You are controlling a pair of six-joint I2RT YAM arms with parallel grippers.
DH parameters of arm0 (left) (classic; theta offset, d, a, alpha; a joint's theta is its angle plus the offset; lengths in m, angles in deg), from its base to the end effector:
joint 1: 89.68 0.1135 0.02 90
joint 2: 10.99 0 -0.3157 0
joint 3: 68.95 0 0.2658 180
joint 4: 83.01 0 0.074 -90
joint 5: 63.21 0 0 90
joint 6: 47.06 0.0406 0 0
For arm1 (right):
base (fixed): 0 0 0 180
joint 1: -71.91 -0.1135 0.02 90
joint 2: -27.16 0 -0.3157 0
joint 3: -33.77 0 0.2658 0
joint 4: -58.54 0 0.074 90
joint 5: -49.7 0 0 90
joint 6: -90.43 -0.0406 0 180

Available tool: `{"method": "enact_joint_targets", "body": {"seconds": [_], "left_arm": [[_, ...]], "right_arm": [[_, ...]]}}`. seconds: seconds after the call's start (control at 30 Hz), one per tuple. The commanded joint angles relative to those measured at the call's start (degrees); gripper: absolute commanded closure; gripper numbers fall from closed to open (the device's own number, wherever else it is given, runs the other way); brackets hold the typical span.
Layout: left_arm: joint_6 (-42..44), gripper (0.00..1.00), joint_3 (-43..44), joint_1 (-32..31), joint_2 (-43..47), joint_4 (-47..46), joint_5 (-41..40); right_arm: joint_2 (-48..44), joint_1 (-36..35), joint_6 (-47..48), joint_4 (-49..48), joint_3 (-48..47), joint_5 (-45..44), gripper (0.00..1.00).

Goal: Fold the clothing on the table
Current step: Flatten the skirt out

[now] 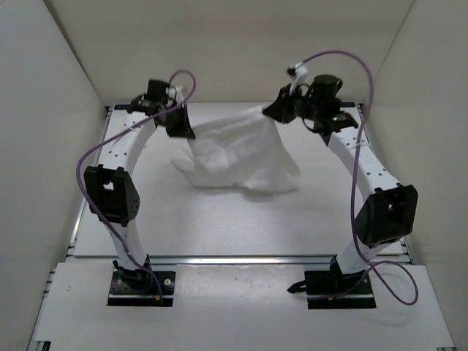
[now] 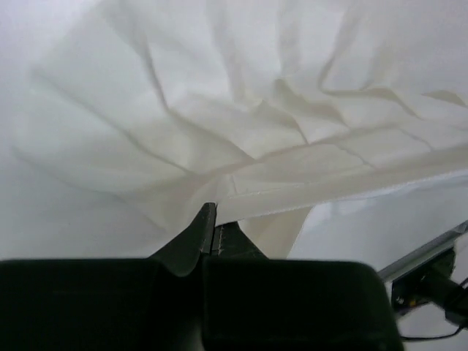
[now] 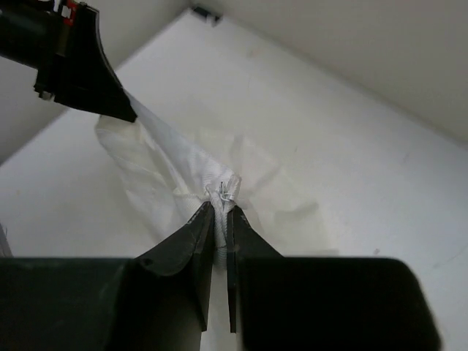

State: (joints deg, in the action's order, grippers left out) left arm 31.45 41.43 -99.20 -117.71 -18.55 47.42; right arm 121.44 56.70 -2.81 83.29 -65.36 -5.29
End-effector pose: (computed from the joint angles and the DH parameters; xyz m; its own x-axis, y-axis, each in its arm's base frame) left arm 0.4224 -0.0853 0.3351 -0.9082 -0.0367 -0.4168 0.1463 0.9054 -0.3986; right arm 0.3888 0.1298 0.4143 -0.3695 -0.0525 -0.9277 -0.7157 0.6528 0.2481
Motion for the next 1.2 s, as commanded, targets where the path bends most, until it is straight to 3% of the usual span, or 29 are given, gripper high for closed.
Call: {"method": "enact_joint_targets", "body": {"seconds": [0.0, 0.03, 0.13, 0.23, 0.27, 0.43, 0.5, 0.63, 0.77, 0.97, 1.07, 1.13, 1.17], "left_arm": [[0.0, 1.00, 21.2, 2.0, -3.9, 3.6, -8.9], [-0.9, 1.00, 29.8, 3.0, -5.1, 2.7, -7.8], [-5.8, 1.00, 32.2, 3.7, 0.1, -6.8, -8.5], [-4.2, 1.00, 22.2, 1.4, 9.3, -16.6, -17.1], [-3.5, 1.00, 16.9, 1.3, 11.1, -19.1, -17.4], [-2.1, 1.00, -7.7, 0.0, 21.7, -20.3, -16.7], [0.3, 1.00, -20.5, -2.0, 25.7, -19.4, -19.6], [0.4, 1.00, -36.6, -4.9, 32.4, -15.5, -22.4], [-1.3, 1.00, -43.5, -6.3, 35.6, -14.5, -19.7], [-1.1, 1.00, -42.1, -11.7, 29.9, -11.6, -18.5], [-2.0, 1.00, -42.0, -12.6, 28.2, -11.1, -18.1], [-2.5, 1.00, -42.1, -12.5, 27.5, -9.4, -17.8], [-2.2, 1.00, -42.6, -12.5, 27.7, -9.1, -17.7]], "right_arm": [[-4.1, 7.9, -3.0, -3.9, -12.9, 1.5, 1.00], [-3.6, 9.6, -3.3, -3.3, -15.3, 1.8, 1.00], [-4.2, 10.5, -0.7, -0.3, -23.0, 0.5, 1.00], [-9.5, 10.0, 2.7, -0.4, -17.6, -2.6, 1.00], [-11.0, 10.5, 2.6, -1.7, -11.9, -3.5, 1.00], [-26.0, 14.8, -2.3, -6.4, 20.5, -3.1, 1.00], [-30.6, 15.1, -2.8, -4.0, 29.2, -2.9, 1.00], [-38.8, 15.9, -5.6, 0.2, 44.1, -3.1, 1.00], [-42.9, 15.6, -10.3, -0.6, 51.0, -2.4, 1.00], [-39.0, 10.6, -14.1, -5.3, 50.4, 1.1, 1.00], [-33.8, 1.5, -14.3, -4.3, 47.2, -3.6, 0.72], [-29.6, -3.4, -15.2, -3.2, 45.3, -6.2, 0.58], [-28.6, -5.6, -15.6, -2.8, 44.4, -6.1, 0.56]]}}
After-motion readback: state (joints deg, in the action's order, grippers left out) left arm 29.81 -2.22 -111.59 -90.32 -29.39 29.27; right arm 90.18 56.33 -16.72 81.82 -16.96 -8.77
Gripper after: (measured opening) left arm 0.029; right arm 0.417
